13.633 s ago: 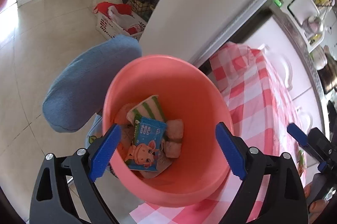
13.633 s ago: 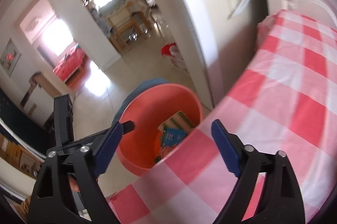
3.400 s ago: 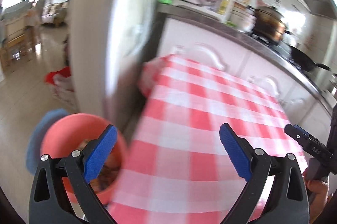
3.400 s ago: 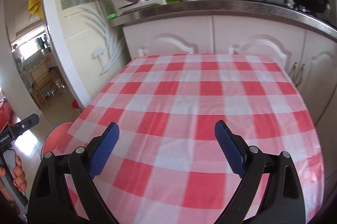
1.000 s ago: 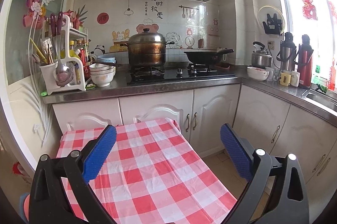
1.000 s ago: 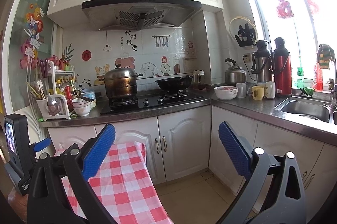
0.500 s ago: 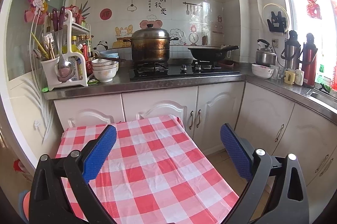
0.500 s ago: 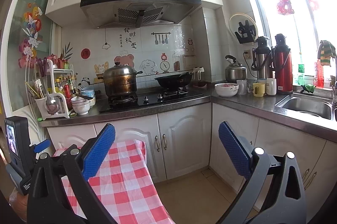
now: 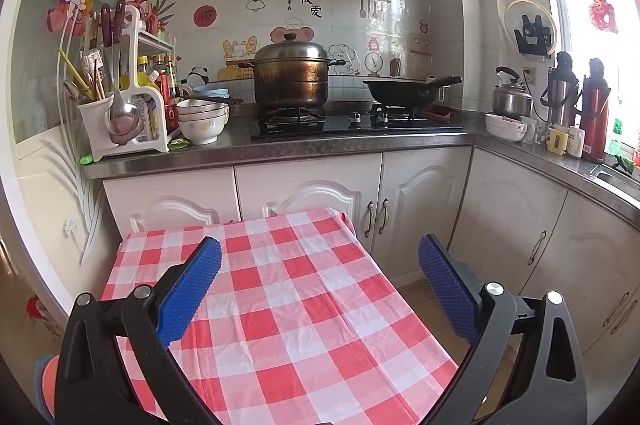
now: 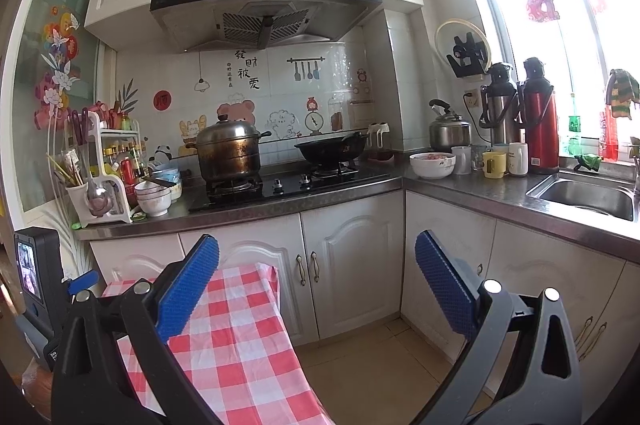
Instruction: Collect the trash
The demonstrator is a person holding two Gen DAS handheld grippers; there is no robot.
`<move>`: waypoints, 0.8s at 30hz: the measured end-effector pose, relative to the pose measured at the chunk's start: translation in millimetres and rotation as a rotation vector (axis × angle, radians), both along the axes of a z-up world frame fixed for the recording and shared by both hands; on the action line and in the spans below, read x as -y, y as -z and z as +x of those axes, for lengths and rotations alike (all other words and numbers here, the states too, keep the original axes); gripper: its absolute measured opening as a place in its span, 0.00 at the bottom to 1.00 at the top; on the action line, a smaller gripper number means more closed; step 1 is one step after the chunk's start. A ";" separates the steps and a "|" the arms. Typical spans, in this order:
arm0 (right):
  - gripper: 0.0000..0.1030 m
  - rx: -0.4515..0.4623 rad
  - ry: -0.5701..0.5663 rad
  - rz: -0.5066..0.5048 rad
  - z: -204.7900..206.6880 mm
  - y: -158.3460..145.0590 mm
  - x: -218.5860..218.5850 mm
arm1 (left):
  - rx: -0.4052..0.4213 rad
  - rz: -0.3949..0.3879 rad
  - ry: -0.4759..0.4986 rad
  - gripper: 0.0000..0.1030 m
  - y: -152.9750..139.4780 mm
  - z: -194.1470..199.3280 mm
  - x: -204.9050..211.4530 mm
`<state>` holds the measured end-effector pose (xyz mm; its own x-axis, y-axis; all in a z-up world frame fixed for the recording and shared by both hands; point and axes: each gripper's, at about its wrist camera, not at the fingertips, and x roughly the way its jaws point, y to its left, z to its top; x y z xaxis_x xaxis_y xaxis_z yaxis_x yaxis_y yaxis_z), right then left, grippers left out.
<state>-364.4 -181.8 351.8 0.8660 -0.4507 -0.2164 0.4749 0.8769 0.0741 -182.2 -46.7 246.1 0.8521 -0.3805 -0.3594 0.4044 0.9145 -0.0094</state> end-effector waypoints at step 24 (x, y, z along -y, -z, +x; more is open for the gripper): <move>0.96 -0.130 -0.098 0.094 78.0 72.7 6.7 | -0.134 0.007 -0.081 0.95 64.6 48.9 -13.6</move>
